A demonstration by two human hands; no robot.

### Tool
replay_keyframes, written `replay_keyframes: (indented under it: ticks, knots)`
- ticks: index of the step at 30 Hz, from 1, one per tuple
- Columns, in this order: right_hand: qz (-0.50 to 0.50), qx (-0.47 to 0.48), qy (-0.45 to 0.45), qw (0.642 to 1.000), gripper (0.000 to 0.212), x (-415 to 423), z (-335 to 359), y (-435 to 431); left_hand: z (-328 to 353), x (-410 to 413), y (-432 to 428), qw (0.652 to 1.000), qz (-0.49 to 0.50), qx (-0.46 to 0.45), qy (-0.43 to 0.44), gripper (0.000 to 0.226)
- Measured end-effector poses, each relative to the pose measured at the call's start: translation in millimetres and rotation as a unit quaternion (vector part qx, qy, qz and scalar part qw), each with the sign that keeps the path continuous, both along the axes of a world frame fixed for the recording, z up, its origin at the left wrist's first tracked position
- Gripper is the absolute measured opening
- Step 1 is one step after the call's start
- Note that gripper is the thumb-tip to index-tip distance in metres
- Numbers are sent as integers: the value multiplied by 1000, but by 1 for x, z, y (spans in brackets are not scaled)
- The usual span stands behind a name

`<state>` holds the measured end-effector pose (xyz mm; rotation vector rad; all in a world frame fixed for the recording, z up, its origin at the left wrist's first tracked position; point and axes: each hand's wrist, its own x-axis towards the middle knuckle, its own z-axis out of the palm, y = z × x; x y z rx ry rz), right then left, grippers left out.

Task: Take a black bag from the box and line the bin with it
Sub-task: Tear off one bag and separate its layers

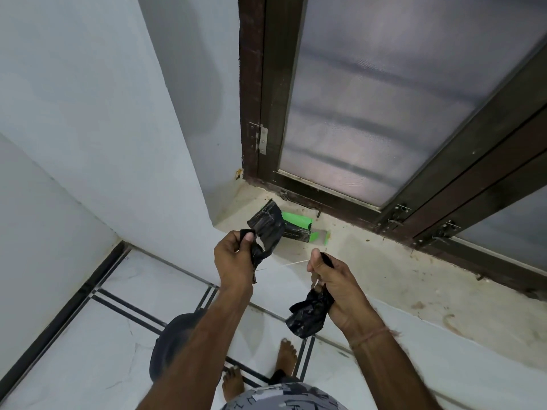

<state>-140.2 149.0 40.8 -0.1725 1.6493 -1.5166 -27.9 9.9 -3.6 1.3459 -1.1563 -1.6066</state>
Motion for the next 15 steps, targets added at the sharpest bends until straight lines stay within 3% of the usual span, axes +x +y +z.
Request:
replay_keyframes:
  ticks: [4,8,9,13,15]
  knots:
    - [-10,6,-47,999,38,1,-3,3,2,2,-2,1000,11,3,1,17]
    - [-186,-66,-114,974,26,-66,8,37,-16,43,-27,996,90,6,-15,24]
    - [-185,-85,-112,973,28,-76,14,40,-13,41,-26,997,76,-7,-33,25]
    - [-7,6,14,1000,50,-38,17,14,4,12,-11,993,-57,-63,-78,22]
    - [41,-3,68,997,49,-22,19,12,16,9,-19,988,-100,-86,-84,22]
